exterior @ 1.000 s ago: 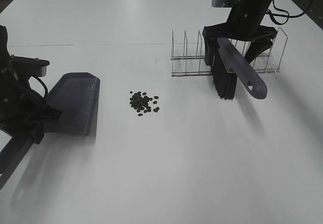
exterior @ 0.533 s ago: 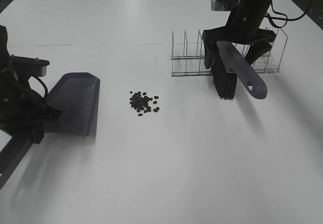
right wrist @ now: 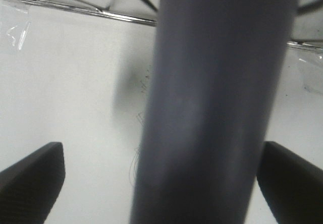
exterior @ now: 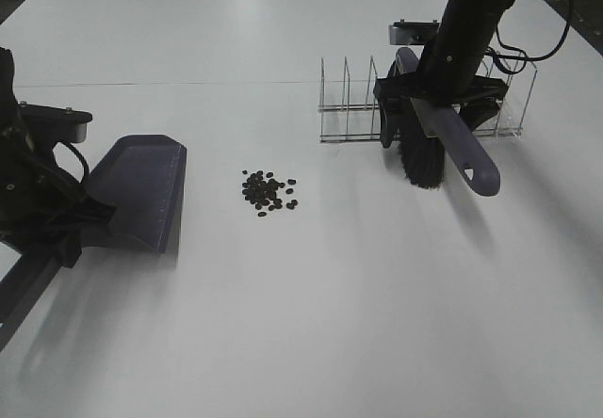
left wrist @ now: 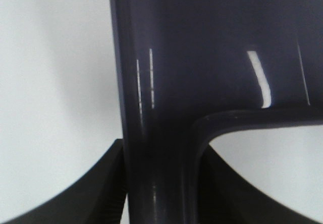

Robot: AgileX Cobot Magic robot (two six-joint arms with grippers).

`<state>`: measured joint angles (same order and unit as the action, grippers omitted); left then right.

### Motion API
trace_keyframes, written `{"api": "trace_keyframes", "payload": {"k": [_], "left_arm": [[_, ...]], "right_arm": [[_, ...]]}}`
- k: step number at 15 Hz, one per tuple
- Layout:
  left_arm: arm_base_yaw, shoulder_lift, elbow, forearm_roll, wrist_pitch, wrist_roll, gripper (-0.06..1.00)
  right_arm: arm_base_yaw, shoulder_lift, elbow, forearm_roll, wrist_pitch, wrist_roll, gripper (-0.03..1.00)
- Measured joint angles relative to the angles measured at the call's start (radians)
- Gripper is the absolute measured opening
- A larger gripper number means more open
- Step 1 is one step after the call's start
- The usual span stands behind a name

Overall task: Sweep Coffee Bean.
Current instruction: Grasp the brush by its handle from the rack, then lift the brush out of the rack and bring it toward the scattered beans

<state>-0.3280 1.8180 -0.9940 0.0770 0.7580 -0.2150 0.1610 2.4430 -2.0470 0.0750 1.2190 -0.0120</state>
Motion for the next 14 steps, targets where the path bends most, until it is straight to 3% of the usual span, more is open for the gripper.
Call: {"api": "trace_keyframes", "payload": {"k": [4,9,10,14], "left_arm": [[0.0,0.0,0.0,0.001,-0.001,0.0,0.33],[0.0,0.0,0.0,0.001,-0.001,0.0,0.33],[0.0,0.0,0.0,0.001,-0.001,0.0,0.33],[0.0,0.0,0.0,0.001,-0.001,0.0,0.33]], "right_arm": [[0.0,0.0,0.0,0.0,0.0,0.022,0.87],[0.0,0.0,0.0,0.001,0.0,0.052,0.35],[0.0,0.0,0.0,-0.001,0.0,0.054,0.31],[-0.002,0.0,0.0,-0.002,0.001,0.054,0.32]]}}
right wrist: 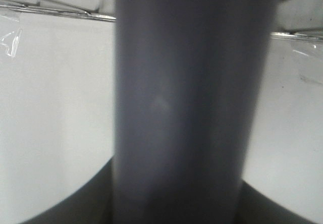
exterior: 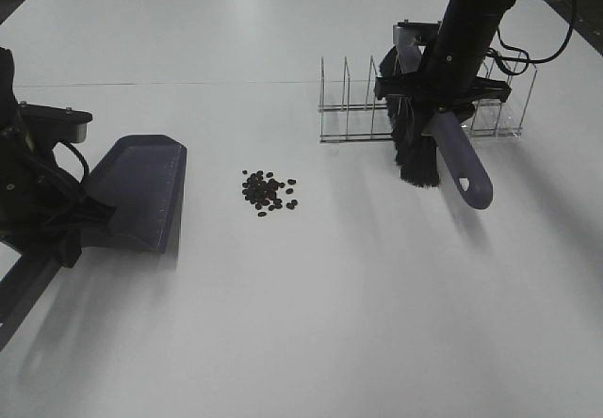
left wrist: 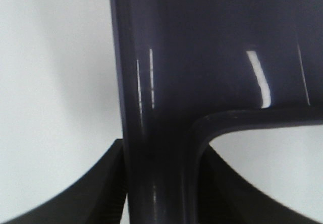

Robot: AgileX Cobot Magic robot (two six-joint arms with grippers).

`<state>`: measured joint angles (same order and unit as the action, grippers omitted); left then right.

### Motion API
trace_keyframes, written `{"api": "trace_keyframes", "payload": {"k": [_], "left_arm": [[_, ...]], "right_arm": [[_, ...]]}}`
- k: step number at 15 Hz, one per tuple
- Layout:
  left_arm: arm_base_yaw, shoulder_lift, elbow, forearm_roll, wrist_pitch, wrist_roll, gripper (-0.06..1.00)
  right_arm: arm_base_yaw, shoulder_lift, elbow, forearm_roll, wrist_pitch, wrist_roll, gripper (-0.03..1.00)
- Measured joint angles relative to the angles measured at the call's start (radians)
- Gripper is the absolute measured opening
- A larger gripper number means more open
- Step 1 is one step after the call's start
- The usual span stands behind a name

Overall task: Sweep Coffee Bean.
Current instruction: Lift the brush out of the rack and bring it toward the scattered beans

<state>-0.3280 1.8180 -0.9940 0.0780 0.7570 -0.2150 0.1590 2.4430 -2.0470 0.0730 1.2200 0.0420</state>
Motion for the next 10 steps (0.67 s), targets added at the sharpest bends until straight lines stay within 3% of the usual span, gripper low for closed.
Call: {"api": "trace_keyframes", "payload": {"k": [6,10], "left_arm": [[0.0,0.0,0.0,0.0,-0.003,0.0,0.33],[0.0,0.0,0.0,-0.001,-0.018,-0.044,0.33]], "right_arm": [[0.0,-0.005,0.002,-0.001,0.0,0.001,0.32],[0.001,-0.101,0.096,-0.003,0.001,0.003,0.32]]}}
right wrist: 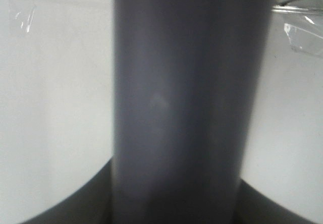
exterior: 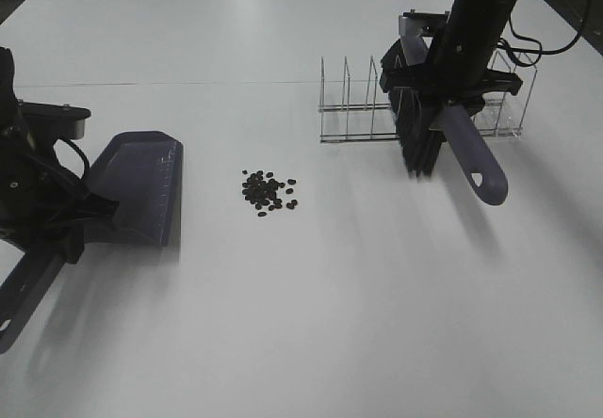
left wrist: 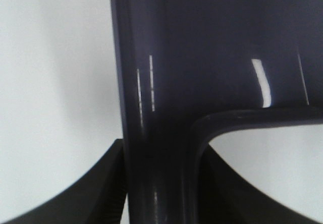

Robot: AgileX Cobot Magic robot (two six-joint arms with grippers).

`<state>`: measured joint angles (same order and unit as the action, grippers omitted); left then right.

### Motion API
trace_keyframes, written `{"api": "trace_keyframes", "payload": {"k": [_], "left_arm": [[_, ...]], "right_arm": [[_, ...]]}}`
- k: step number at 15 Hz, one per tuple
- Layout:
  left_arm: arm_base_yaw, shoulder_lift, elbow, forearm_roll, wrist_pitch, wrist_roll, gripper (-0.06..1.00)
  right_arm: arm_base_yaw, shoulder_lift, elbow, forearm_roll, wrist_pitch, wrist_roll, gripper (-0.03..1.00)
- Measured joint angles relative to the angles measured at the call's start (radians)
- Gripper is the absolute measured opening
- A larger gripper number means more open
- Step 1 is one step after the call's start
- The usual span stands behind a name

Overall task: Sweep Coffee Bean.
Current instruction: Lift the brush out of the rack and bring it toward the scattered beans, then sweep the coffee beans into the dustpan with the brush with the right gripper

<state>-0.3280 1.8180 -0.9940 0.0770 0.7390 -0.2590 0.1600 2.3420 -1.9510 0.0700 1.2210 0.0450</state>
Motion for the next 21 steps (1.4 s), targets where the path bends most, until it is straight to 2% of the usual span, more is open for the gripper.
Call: {"api": "trace_keyframes", "payload": {"k": [5,9,11,14,21], "left_arm": [[-0.046,-0.047,0.029,0.0,0.003,-0.005,0.33],[-0.073,-0.028,0.03,-0.001,-0.034,-0.019,0.33],[-0.105,0.029,0.03,-0.001,-0.068,-0.05,0.33],[-0.105,0.082,0.03,0.002,-0.076,-0.068,0.33],[-0.105,0.128,0.028,0.001,-0.078,-0.071,0.33]], "right_arm": [[0.0,-0.176,0.166,-0.058,0.003,0.015,0.32],[0.002,-0.294,0.286,-0.07,0.003,0.022,0.32],[0.041,-0.369,0.371,-0.076,0.006,0.026,0.32],[0.111,-0.373,0.384,-0.095,0.003,0.024,0.32],[0.238,-0.302,0.383,-0.257,-0.02,0.113,0.32]]}}
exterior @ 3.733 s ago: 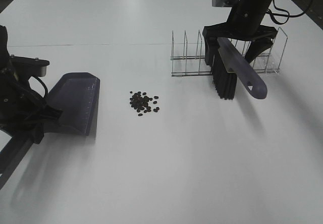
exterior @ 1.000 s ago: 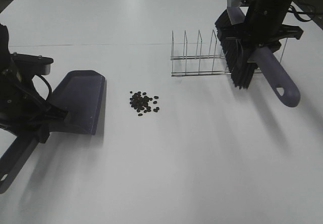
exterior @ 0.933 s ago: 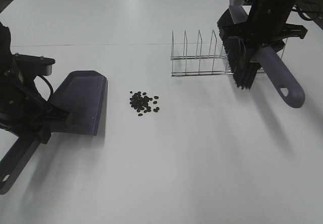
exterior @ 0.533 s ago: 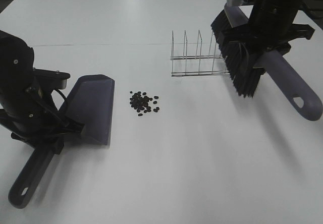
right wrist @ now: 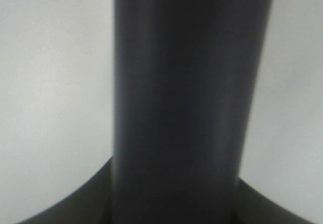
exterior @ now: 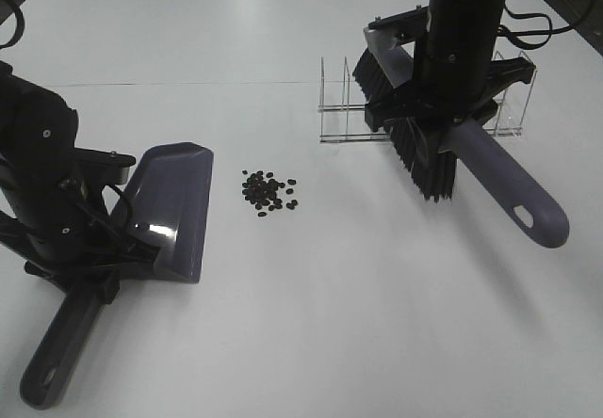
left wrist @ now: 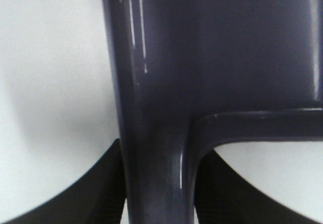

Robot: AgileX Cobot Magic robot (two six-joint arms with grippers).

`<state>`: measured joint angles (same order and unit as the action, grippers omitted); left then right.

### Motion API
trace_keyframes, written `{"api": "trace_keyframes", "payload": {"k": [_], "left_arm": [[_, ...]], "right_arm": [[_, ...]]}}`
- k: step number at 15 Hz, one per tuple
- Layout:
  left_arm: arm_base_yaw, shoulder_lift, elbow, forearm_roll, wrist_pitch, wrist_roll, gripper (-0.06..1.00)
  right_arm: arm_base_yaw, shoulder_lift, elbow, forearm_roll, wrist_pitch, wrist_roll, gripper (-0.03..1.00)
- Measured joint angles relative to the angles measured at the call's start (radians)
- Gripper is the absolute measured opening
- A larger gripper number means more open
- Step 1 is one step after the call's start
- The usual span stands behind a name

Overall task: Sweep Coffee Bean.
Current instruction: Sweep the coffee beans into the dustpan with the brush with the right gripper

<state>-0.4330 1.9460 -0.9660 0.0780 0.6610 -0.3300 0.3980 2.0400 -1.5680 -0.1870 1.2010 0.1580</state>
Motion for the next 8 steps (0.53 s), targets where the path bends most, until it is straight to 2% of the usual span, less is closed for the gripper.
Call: {"api": "trace_keyframes", "payload": {"k": [2,8], "left_arm": [[0.0,0.0,0.0,0.0,-0.001,0.0,0.33],[0.0,0.0,-0.001,0.0,-0.002,0.001,0.33]], "right_arm": [[0.033,0.041,-0.02,-0.056,-0.011,0.042,0.32],[0.087,0.214,-0.205,-0.083,0.02,0.068,0.32]]}}
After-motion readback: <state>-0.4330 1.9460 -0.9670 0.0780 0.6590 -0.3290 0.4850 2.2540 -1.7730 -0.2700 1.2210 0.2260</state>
